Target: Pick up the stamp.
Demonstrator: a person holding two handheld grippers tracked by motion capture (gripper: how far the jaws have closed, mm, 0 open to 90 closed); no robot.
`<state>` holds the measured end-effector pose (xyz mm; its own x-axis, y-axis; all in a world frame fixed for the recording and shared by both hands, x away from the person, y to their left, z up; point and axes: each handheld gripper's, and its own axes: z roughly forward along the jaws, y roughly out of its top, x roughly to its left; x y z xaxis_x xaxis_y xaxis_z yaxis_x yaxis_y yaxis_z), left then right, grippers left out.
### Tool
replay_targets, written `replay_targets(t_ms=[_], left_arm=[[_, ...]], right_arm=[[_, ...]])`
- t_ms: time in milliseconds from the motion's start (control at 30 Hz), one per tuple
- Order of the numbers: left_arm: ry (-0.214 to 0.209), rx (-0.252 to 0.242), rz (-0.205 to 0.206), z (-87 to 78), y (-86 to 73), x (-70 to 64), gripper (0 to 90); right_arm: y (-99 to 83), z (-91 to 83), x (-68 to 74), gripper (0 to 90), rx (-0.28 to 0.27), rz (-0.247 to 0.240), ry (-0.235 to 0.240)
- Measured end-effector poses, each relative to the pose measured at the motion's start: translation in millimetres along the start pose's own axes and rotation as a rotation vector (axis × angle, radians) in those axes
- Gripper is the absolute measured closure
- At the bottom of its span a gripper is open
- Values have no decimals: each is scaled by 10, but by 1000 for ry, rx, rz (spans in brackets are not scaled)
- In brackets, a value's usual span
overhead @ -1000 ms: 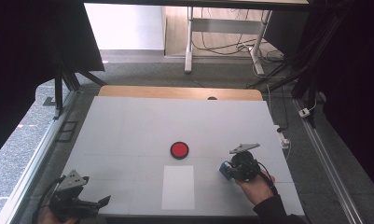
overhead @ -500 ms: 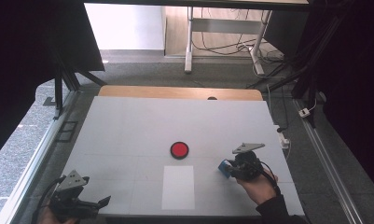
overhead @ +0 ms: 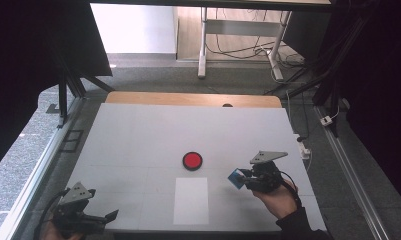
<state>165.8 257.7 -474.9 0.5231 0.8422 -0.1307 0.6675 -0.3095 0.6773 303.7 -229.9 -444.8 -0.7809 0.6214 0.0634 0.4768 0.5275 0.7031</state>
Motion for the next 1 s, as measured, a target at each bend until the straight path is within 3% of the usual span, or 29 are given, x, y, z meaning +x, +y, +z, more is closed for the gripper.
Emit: replay_targets(t_ms=[333,700,1000], left_arm=[[-5,3,5,5,1,-3,0],[-20,5,-4,-2,-1,10,0],[-38,9,-5,3,2,22,0]], right_arm=[[117,0,58,712,-49,-31,57],[257,68,139,712,-66,-84,121],[375,139,263,712,-80,-154,182]])
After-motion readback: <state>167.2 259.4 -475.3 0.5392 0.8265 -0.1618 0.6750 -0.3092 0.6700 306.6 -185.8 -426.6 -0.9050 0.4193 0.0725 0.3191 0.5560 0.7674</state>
